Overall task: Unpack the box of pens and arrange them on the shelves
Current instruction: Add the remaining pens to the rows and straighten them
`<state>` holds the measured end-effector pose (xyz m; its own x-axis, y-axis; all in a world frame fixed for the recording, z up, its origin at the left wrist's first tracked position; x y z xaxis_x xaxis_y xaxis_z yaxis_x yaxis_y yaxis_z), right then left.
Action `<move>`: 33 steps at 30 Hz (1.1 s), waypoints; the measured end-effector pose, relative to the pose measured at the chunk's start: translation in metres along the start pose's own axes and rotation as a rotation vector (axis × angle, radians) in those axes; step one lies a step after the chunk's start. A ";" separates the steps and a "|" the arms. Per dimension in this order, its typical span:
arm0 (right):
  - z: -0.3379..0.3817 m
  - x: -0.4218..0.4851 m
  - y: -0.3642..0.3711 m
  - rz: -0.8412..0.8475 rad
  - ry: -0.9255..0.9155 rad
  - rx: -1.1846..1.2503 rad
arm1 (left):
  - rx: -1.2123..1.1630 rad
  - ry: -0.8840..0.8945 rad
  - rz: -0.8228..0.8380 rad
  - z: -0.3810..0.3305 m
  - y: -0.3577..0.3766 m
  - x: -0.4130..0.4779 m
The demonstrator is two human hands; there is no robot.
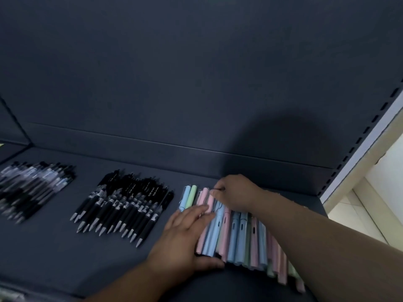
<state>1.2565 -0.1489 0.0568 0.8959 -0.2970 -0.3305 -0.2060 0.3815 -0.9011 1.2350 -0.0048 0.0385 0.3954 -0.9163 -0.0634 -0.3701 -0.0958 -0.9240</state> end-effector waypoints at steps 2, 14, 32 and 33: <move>0.001 -0.002 0.001 0.007 -0.004 0.002 | -0.005 0.009 -0.014 -0.001 -0.001 -0.001; -0.068 -0.116 -0.058 -0.375 0.061 0.252 | 0.040 0.043 -0.121 -0.023 -0.015 -0.004; -0.140 -0.186 0.066 -0.040 0.132 0.161 | 0.144 0.241 0.174 -0.127 0.029 0.030; -0.140 -0.184 0.064 -0.043 0.133 0.161 | 0.145 0.237 0.162 -0.127 0.030 0.031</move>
<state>1.0234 -0.1928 0.0206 0.8404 -0.4247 -0.3367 -0.0937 0.4980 -0.8621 1.1292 -0.0854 0.0569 0.1284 -0.9817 -0.1403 -0.2821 0.0995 -0.9542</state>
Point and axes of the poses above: each hand's wrist, its own x-axis towards the middle knuckle, its own y-axis out of the palm, z = x × y, the point moved 10 cm from there along x, towards the middle knuckle, and after that the axes turned 8 degrees about z, right-handed, at the moved point
